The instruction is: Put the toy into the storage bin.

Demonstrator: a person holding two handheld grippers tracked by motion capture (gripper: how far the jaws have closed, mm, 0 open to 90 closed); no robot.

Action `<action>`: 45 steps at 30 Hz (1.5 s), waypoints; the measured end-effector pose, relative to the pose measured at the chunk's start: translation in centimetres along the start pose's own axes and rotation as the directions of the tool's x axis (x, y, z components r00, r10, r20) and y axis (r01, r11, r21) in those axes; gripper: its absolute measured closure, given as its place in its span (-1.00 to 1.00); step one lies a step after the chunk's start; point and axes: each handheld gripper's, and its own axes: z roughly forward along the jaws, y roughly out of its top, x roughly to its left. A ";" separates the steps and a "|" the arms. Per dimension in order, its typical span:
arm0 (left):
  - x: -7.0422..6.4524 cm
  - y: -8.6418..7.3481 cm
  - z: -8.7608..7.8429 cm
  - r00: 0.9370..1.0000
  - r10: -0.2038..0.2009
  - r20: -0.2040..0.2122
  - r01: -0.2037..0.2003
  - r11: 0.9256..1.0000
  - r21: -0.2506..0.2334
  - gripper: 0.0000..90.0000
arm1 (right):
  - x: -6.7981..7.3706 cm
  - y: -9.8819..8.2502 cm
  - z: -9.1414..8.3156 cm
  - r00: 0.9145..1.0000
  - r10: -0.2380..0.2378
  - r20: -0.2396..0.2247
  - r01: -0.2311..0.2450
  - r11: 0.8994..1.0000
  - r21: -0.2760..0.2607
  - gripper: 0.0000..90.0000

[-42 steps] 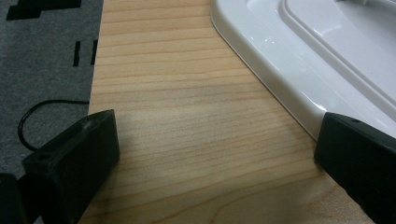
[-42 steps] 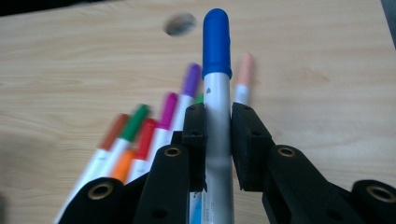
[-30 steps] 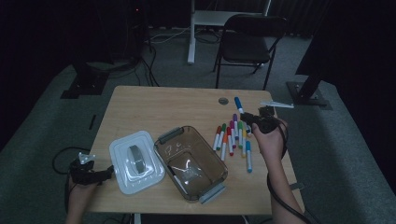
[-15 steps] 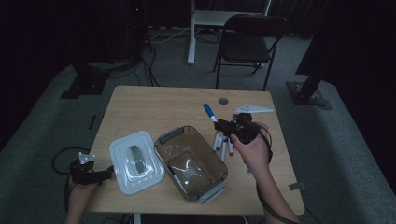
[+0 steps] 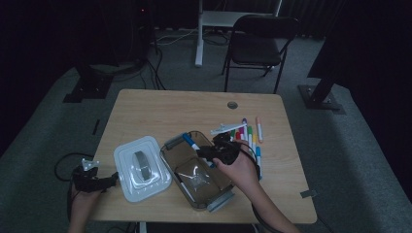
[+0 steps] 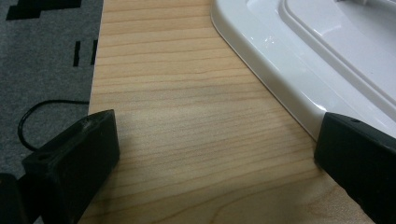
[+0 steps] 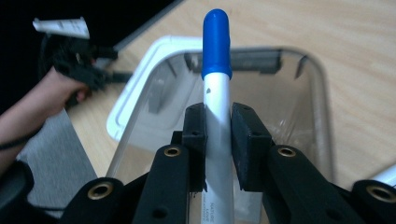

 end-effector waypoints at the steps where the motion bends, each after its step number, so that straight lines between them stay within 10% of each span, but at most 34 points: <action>1: 0.0 0.0 0.0 1.000 0.000 0.000 0.000 1.000 0.000 -0.99 | 0.3 -0.1 0.5 1.000 -0.002 -0.009 0.002 1.000 0.013 0.71; 25: 0.0 0.0 0.0 1.000 0.000 -0.001 0.000 1.000 -0.003 -0.99 | 2.7 -1.1 8.1 0.999 -0.033 -0.037 0.043 0.951 0.306 0.71; 45: 0.0 0.0 0.0 1.000 0.000 -0.001 0.000 1.000 -0.001 -0.99 | 2.6 -1.9 12.6 0.997 -0.069 -0.045 0.082 0.814 0.575 0.70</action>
